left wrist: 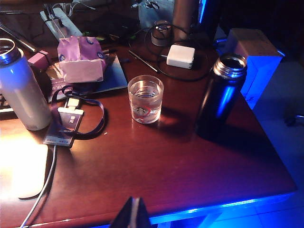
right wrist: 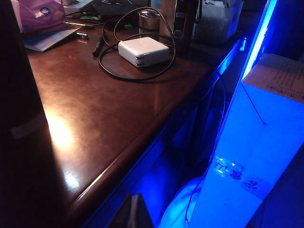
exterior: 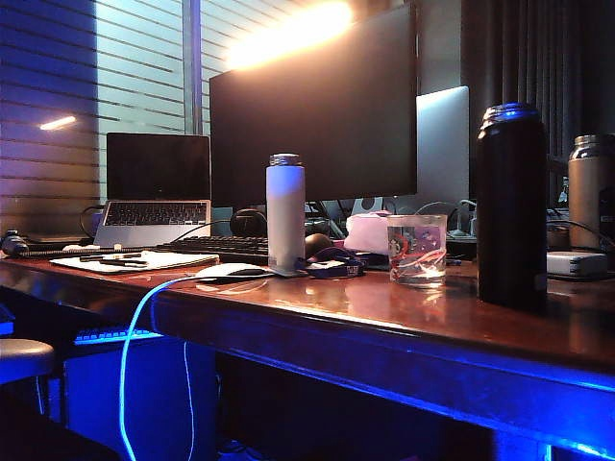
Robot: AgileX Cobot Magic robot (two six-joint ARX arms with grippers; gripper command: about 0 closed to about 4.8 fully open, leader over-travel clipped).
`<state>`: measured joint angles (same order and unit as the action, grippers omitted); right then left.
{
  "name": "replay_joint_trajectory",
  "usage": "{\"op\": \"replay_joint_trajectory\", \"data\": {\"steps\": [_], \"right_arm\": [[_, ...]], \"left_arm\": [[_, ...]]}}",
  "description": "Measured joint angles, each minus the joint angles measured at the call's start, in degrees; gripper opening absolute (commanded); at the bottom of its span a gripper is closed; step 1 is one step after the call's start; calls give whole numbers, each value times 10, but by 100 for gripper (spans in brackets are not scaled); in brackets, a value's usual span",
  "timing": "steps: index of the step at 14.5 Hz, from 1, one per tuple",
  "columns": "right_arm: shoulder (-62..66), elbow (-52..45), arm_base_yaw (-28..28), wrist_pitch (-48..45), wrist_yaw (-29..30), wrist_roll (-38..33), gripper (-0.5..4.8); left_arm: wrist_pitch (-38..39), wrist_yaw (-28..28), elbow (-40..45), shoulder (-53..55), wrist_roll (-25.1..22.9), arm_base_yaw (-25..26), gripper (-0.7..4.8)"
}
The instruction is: Pick up the black thermos, pour a little water from inside into the glass cup, then place the black thermos back on the table.
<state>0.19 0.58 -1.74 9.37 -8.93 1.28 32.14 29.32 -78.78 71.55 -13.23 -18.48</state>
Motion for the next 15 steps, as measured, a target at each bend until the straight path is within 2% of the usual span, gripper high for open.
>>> {"op": "replay_joint_trajectory", "data": {"steps": [5, 8, 9, 12, 14, 15], "right_arm": [[0, 0, 0, 0, 0, 0, -1], [0, 0, 0, 0, 0, 0, -1], [0, 0, 0, 0, 0, 0, -1], [0, 0, 0, 0, 0, 0, -1], [0, 0, 0, 0, 0, 0, -1], [0, 0, 0, 0, 0, 0, -1]], "left_arm": [[-10, -13, 0, -1, 0, 0, -4], [-30, -156, 22, -47, 0, 3, -4], [-58, -180, 59, -71, 0, 13, -4], [-163, -164, 231, -170, 41, 78, -4], [-235, -154, 357, -272, 52, 120, -4], [-245, -154, 414, -319, 52, 138, -4]]}}
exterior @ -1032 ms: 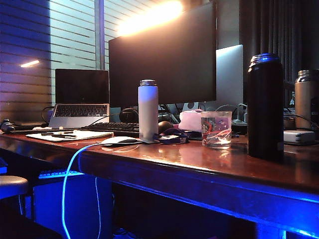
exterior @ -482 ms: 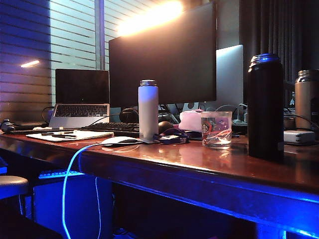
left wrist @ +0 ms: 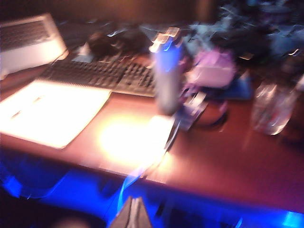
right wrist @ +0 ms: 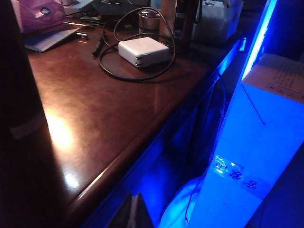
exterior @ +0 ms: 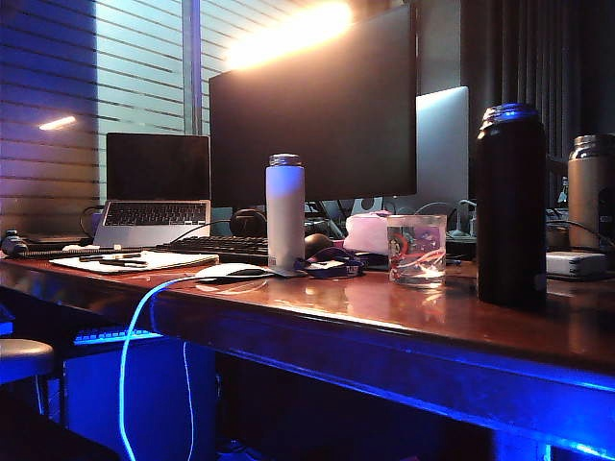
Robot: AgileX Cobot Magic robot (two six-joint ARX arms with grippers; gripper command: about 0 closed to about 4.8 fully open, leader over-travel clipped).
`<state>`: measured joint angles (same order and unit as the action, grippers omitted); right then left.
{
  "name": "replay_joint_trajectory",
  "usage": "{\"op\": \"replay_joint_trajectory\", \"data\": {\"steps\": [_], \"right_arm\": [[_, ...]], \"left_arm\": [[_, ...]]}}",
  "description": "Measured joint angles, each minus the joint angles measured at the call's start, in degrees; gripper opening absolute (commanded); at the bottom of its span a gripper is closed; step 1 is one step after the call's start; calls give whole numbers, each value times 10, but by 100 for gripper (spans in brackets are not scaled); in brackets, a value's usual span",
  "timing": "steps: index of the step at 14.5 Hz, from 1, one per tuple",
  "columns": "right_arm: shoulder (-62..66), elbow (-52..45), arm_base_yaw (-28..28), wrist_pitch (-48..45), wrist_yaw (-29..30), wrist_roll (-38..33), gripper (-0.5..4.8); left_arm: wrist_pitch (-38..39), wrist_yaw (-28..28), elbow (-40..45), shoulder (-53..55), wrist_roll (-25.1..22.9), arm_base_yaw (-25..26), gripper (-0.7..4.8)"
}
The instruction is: Pick up the black thermos, pour a little water from inside into the glass cup, then place the black thermos back on the table.
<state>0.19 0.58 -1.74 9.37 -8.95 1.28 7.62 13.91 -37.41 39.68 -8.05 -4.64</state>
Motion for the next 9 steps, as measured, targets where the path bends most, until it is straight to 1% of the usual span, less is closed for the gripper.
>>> {"op": "replay_joint_trajectory", "data": {"steps": [3, 4, 6, 7, 9], "right_arm": [[0, 0, 0, 0, 0, 0, -1], [0, 0, 0, 0, 0, 0, -1], [0, 0, 0, 0, 0, 0, -1], [0, 0, 0, 0, 0, 0, -1], [0, 0, 0, 0, 0, 0, -1]], "left_arm": [[-43, -15, 149, -153, 9, 45, -4], [-39, -25, 201, -215, 14, 54, -4], [-38, -39, 273, -303, 19, 56, -4], [-37, -40, 294, -332, 22, 56, -4], [-7, -51, 339, -394, 37, 56, -4]]}}
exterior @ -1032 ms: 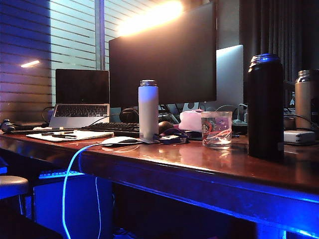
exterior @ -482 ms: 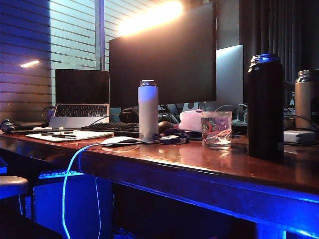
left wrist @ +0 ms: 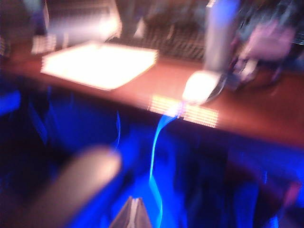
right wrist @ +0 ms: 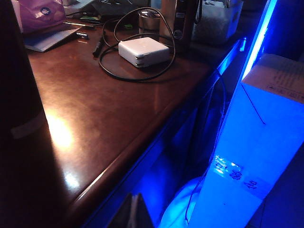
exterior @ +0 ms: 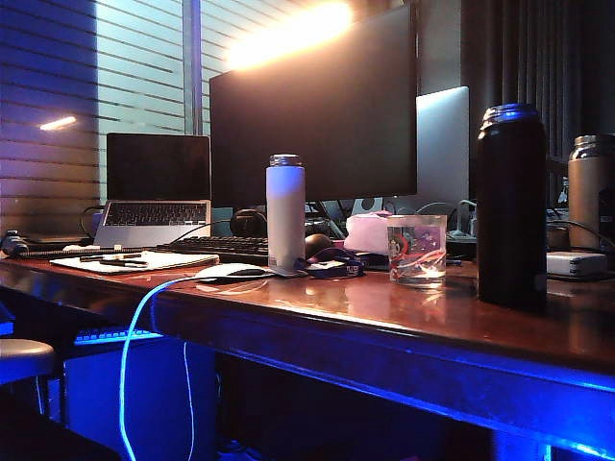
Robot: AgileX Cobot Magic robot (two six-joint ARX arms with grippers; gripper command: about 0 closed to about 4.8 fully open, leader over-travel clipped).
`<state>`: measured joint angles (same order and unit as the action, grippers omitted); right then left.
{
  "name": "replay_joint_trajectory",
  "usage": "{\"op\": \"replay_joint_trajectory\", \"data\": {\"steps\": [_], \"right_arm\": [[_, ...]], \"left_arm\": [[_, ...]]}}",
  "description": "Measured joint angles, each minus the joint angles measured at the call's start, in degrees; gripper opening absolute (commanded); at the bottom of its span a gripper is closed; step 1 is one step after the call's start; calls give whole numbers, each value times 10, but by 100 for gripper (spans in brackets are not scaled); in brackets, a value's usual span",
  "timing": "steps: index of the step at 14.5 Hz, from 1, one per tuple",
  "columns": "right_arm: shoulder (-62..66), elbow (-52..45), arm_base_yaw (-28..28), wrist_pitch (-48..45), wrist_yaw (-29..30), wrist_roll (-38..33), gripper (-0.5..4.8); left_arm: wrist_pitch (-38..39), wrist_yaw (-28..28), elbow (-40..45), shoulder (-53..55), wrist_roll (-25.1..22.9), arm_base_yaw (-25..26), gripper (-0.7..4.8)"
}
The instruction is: Pick up the black thermos, pour a little water from inside into the glass cup, then place the black thermos back on the table.
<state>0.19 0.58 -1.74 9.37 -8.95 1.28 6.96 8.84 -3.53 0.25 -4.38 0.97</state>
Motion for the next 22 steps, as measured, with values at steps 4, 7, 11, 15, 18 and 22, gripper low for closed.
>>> {"op": "replay_joint_trajectory", "data": {"steps": [4, 7, 11, 15, 18, 22], "right_arm": [[0, 0, 0, 0, 0, 0, -1], [0, 0, 0, 0, 0, 0, -1], [0, 0, 0, 0, 0, 0, -1], [0, 0, 0, 0, 0, 0, -1], [0, 0, 0, 0, 0, 0, -1], [0, 0, 0, 0, 0, 0, -1]], "left_arm": [[44, -17, 21, 0, 4, 0, -4], [44, -35, 21, 0, 4, 0, -3], [44, -35, 21, 0, 4, 0, -3], [44, -35, 21, 0, 4, 0, -3], [44, -35, 21, 0, 4, 0, -3], [44, -35, 21, 0, 4, 0, -3]]}}
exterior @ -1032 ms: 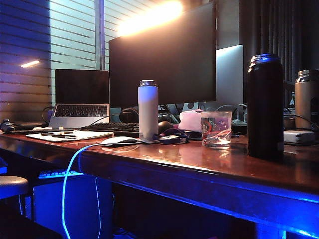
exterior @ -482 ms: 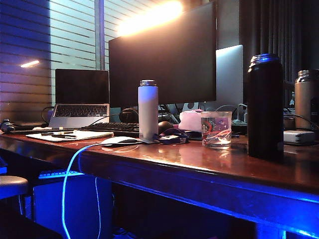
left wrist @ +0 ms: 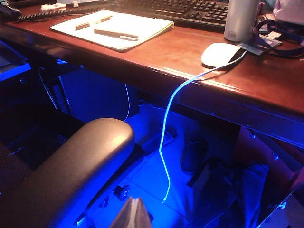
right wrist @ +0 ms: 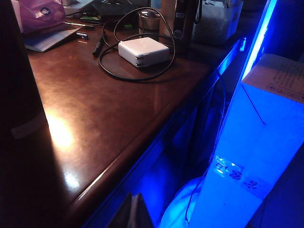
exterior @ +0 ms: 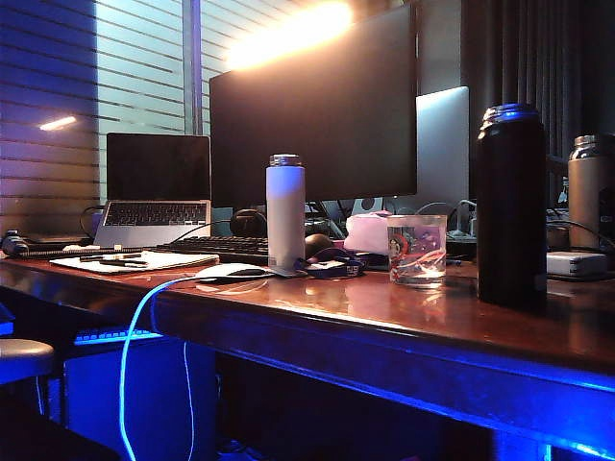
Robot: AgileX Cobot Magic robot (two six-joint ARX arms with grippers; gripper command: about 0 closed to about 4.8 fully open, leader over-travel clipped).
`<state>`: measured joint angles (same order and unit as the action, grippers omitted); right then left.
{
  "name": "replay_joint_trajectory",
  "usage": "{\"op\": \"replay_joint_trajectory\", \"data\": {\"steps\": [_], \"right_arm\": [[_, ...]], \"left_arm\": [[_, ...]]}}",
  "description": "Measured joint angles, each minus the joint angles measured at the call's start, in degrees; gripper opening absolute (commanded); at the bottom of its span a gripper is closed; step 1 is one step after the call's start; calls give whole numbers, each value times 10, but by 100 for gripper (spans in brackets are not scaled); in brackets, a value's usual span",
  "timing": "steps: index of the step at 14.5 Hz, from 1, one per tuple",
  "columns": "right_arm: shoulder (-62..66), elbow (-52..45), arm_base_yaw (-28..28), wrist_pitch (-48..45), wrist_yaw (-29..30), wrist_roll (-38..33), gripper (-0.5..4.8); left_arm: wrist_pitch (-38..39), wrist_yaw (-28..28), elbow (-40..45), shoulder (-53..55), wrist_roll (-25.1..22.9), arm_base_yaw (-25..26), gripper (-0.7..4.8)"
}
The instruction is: Pick up the black thermos, pour a little water from inside into the glass cup, then place the black thermos back on the table.
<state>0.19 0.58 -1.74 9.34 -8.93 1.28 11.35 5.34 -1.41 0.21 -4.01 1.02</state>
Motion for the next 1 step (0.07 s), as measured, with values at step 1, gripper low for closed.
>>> {"op": "replay_joint_trajectory", "data": {"steps": [1], "right_arm": [[0, 0, 0, 0, 0, 0, -1]], "left_arm": [[0, 0, 0, 0, 0, 0, -3]]}}
